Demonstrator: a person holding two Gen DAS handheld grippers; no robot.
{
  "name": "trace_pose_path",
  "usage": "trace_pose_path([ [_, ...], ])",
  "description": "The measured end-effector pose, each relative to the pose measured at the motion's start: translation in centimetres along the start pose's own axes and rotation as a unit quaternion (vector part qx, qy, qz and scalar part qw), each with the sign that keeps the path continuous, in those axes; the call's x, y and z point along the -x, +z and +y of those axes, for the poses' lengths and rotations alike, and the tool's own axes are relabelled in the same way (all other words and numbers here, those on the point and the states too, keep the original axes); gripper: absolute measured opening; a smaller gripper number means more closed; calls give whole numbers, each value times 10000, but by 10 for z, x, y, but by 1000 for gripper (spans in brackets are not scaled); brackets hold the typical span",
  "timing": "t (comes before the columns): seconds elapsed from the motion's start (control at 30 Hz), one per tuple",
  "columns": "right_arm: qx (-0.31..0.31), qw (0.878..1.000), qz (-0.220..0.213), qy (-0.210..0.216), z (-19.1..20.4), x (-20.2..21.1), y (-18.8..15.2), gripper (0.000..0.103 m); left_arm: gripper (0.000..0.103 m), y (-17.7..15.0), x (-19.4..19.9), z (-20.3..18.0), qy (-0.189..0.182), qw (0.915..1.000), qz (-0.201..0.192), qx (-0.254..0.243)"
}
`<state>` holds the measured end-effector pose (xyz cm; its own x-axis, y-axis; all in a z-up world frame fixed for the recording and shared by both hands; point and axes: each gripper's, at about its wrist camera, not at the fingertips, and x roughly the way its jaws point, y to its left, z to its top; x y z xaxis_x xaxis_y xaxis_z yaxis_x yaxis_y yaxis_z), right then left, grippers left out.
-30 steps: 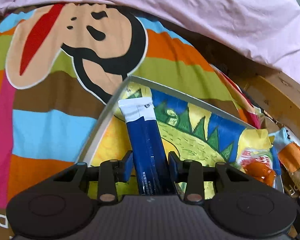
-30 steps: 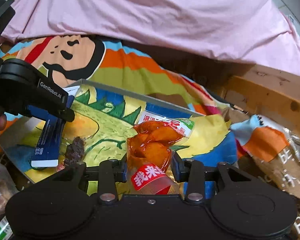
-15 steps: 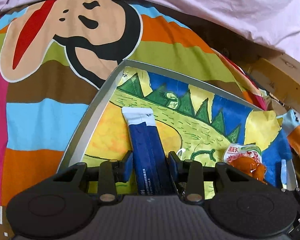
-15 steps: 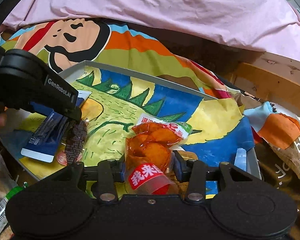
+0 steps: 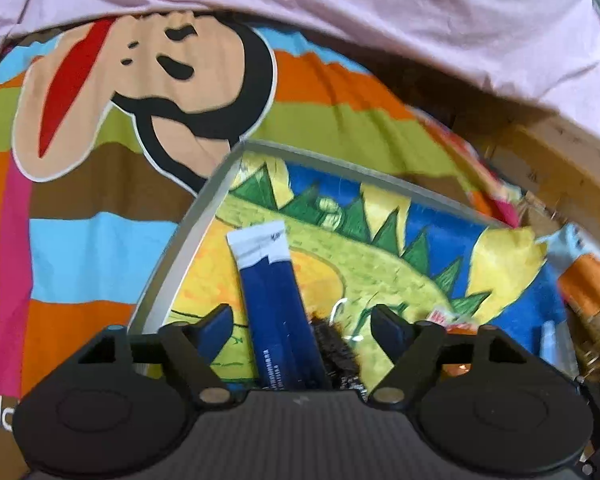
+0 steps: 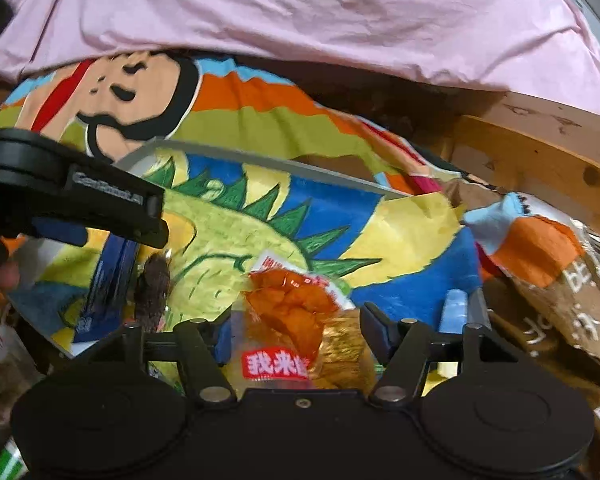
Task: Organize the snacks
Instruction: 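Lower the orange packet and blue tube into the tray and open both tools, then withdraw both tools from the tray back over the remaining snacks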
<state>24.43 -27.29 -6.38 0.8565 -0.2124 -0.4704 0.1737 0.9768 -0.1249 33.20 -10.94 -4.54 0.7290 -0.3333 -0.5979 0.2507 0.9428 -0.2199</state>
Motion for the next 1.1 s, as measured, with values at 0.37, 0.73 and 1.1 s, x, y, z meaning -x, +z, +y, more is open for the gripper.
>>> trace_pose_path([
  [0.37,-532,9963,-658,153,-25,86,27,91,97,13,85,-1,237,9979,-605,12],
  [0.73,-735,9891,-1269,88,-40,180,25,102,102,-17,180,2,383,9928,-1113,-219],
  [1.1,-759,9886,-1299,73,-50,249,-6,102,103,-71,254,0,490,9903,-1224,-437],
])
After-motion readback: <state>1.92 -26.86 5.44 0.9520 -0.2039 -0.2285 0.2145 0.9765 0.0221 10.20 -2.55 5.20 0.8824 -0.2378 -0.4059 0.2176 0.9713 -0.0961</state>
